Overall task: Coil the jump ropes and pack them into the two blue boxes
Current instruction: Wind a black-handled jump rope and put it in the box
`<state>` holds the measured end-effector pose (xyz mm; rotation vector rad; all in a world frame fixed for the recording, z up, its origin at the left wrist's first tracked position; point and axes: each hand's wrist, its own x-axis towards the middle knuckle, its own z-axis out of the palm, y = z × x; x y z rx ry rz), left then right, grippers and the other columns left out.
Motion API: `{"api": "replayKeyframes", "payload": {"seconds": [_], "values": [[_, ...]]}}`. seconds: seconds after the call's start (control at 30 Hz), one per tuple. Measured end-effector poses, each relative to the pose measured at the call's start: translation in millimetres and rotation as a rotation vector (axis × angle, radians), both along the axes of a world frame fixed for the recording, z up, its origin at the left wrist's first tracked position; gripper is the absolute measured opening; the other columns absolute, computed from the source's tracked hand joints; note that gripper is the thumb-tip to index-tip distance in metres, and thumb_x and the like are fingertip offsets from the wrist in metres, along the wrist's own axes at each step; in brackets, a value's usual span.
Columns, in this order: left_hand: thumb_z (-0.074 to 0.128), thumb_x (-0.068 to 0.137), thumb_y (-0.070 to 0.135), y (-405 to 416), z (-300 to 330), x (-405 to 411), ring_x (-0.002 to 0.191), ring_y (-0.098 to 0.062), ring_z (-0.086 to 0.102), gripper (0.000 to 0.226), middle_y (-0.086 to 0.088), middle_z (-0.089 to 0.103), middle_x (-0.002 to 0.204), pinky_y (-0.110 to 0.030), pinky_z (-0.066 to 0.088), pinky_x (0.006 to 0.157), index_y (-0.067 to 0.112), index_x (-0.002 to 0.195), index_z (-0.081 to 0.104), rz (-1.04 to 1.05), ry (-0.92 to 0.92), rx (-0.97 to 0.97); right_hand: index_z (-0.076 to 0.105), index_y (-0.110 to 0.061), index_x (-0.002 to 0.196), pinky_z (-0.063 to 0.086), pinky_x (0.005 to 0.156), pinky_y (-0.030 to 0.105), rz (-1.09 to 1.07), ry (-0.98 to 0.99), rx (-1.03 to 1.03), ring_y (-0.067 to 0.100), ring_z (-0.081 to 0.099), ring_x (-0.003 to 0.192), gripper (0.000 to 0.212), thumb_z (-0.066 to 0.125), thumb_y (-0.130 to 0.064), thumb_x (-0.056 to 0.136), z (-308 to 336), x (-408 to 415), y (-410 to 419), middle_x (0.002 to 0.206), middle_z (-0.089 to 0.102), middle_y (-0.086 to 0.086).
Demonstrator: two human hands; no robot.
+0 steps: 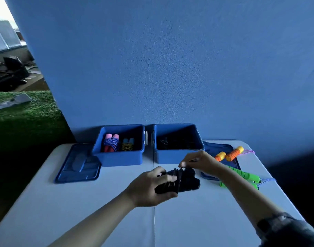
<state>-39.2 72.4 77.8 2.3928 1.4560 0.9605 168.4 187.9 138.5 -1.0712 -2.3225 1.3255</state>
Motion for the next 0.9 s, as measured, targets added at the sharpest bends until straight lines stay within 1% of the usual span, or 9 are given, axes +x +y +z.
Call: {"api": "replayKeyframes", "payload": {"seconds": [0.07,0.1,0.17,0.23,0.3,0.4,0.47,0.63,0.9], "values": [[0.053,0.086,0.064,0.0,1.1,5.9,0.076,-0.008,0.058,0.039,0.003,0.056,0.102,-0.020,0.047,0.066,0.040,0.117,0.050,0.057,-0.127,-0.024,0.074,-0.016,0.074,0.043,0.093,0.055,-0.051,0.022,-0.065,0.019,0.061,0.087,0.016,0.065,-0.024,0.085,19.1,-6.6,-14.8,0.084,0.068,0.022],[0.054,0.087,0.062,0.9,1.3,8.5,0.077,-0.005,0.058,0.038,0.007,0.056,0.100,-0.021,0.048,0.068,0.039,0.116,0.050,0.075,-0.190,-0.019,0.070,-0.013,0.063,0.037,0.100,0.052,-0.118,0.048,-0.087,0.020,0.058,0.092,0.033,0.055,-0.008,0.091,26.3,-8.8,-20.4,0.072,0.063,0.025],[0.056,0.088,0.055,3.9,2.3,12.9,0.080,-0.001,0.059,0.032,0.011,0.058,0.096,-0.021,0.049,0.071,0.036,0.114,0.052,0.124,-0.324,0.006,0.057,-0.020,0.037,0.037,0.098,0.042,-0.256,0.173,-0.201,0.012,0.058,0.080,0.070,0.030,0.009,0.096,29.3,-14.2,-30.3,0.052,0.050,0.005],[0.058,0.087,0.049,8.9,5.9,14.6,0.078,-0.001,0.062,0.028,0.011,0.063,0.090,-0.018,0.048,0.070,0.035,0.111,0.052,0.208,-0.457,0.041,0.061,-0.011,0.049,0.046,0.076,0.044,-0.217,0.170,-0.281,0.009,0.051,0.051,0.052,0.040,-0.008,0.097,10.4,-11.4,-33.9,0.048,0.043,0.001],[0.057,0.086,0.050,16.2,10.0,12.7,0.085,0.001,0.061,0.027,0.009,0.065,0.096,-0.013,0.046,0.074,0.038,0.109,0.052,0.336,-0.507,0.088,0.064,-0.002,0.081,0.043,0.058,0.036,-0.222,0.146,-0.278,0.013,0.042,0.050,0.035,0.048,-0.031,0.094,-15.0,-13.5,-35.7,0.060,0.040,0.004],[0.052,0.084,0.057,26.6,12.7,1.8,0.097,0.008,0.055,0.030,0.009,0.061,0.110,-0.005,0.037,0.080,0.039,0.108,0.049,0.532,-0.521,0.112,0.063,-0.005,0.087,0.037,0.048,0.029,-0.249,0.097,-0.319,0.016,0.044,0.044,0.029,0.049,-0.028,0.097,-38.1,-20.6,-43.2,0.066,0.042,0.003],[0.048,0.082,0.061,29.7,9.3,-5.3,0.090,-0.005,0.059,0.035,0.007,0.059,0.108,-0.016,0.044,0.073,0.041,0.111,0.046,0.602,-0.454,0.091,0.064,-0.008,0.086,0.032,0.045,0.030,-0.252,0.082,-0.335,0.016,0.042,0.042,0.025,0.049,-0.025,0.097,-45.5,-28.7,-53.6,0.065,0.045,0.001],[0.044,0.078,0.068,31.4,-9.3,-15.0,0.098,-0.028,0.060,0.081,-0.009,0.052,0.123,-0.033,0.047,0.070,0.028,0.147,0.032,0.773,-0.236,-0.122,0.062,-0.010,0.095,0.035,0.055,0.030,-0.199,-0.273,0.127,0.019,0.046,0.062,0.025,0.046,-0.029,0.096,-59.4,-39.4,-64.2,0.073,0.056,0.006],[0.066,0.081,0.045,24.9,-31.7,-27.4,0.100,-0.030,0.057,0.067,-0.004,0.044,0.115,-0.035,0.048,0.078,0.031,0.140,0.037,0.859,-0.062,-0.372,0.055,-0.009,0.085,0.034,0.060,0.031,-0.010,-0.419,0.422,0.027,0.047,0.071,0.029,0.040,-0.030,0.098,-57.9,-30.8,-72.0,0.078,0.049,0.003]]}}
